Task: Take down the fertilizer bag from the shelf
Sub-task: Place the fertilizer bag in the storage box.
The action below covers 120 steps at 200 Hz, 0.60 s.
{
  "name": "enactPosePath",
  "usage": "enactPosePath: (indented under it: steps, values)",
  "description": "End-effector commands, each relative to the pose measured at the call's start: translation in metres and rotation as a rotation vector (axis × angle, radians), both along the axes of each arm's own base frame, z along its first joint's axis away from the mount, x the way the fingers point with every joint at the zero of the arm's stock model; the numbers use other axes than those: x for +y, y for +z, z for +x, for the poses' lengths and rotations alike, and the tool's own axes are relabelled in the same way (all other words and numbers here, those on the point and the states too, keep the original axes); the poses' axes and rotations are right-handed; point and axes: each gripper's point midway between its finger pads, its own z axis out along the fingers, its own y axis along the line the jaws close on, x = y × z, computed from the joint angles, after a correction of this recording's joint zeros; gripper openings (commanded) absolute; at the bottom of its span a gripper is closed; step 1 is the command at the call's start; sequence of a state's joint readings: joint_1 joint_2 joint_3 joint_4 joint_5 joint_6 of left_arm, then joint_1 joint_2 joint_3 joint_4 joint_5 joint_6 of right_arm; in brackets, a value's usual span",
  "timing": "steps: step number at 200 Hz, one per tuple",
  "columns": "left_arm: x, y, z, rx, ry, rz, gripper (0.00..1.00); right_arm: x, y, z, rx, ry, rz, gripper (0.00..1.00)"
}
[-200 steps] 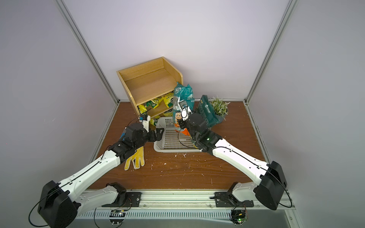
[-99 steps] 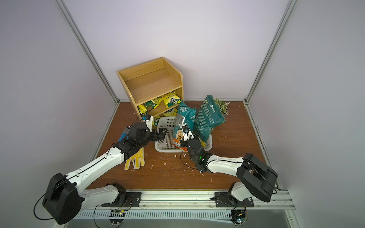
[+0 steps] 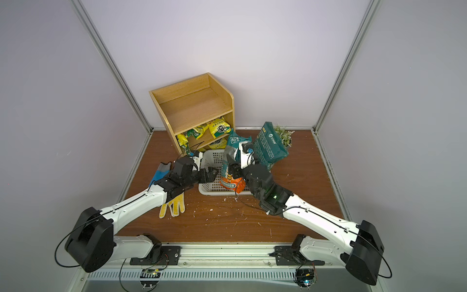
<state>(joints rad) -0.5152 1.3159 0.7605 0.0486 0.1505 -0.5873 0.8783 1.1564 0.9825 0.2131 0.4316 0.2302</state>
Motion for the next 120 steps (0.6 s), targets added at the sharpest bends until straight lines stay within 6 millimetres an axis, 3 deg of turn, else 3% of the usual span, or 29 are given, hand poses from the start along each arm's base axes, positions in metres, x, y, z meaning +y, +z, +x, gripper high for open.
enactPosePath:
  steps: [1, 30, 54, 90, 120]
  values:
    - [0.006, -0.016, -0.01, 0.046, -0.015, 0.041, 1.0, -0.007, -0.024, 0.016, 0.2, 0.036, -0.075, 0.76]
    - [0.013, -0.014, -0.014, 0.039, -0.01, 0.076, 0.99, -0.019, 0.0, 0.056, 0.328, 0.06, 0.015, 0.76]
    - [0.02, -0.011, -0.015, 0.021, 0.008, 0.093, 1.0, -0.015, 0.015, 0.082, 0.37, 0.112, 0.018, 0.78]
    - [0.023, -0.01, -0.018, 0.018, 0.016, 0.101, 1.0, -0.005, -0.015, 0.123, 0.512, 0.126, -0.048, 0.78]
    - [0.029, -0.012, -0.02, 0.012, 0.031, 0.122, 1.0, 0.002, -0.049, 0.137, 0.593, 0.119, -0.091, 0.78]
